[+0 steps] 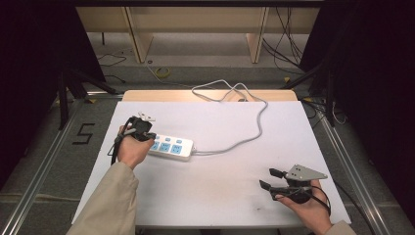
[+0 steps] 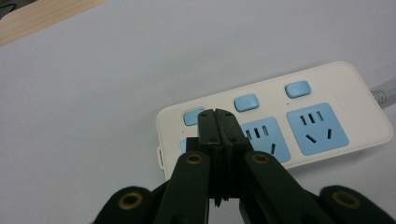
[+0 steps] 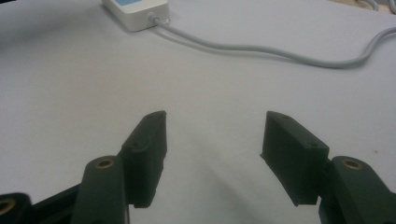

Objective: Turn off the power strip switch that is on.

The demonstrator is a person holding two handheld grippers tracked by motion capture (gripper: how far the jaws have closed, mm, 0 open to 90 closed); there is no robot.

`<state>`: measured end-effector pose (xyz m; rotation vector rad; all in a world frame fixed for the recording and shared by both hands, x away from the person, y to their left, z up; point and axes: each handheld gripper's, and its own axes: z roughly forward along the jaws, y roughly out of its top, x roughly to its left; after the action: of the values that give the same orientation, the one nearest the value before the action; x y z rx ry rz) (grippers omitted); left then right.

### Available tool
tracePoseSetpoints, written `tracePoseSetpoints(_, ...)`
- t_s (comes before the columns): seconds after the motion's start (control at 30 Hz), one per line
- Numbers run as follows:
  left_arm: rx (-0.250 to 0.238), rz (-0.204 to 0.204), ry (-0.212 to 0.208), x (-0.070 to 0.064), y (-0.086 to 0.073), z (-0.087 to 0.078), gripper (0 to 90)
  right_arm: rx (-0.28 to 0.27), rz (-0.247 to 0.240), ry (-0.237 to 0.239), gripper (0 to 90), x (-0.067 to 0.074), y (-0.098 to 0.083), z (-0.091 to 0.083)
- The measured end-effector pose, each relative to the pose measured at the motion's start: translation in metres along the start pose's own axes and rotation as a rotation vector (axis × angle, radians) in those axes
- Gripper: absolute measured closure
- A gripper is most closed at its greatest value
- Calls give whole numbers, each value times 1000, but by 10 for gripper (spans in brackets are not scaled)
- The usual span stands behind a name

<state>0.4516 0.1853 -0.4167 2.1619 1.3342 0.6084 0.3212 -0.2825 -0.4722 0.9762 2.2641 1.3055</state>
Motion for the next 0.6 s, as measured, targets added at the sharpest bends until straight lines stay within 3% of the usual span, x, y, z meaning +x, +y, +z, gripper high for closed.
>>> tracePoseSetpoints(0.6, 23, 7, 2, 1, 6, 7, 896, 1, -1, 2, 408, 0, 0, 0)
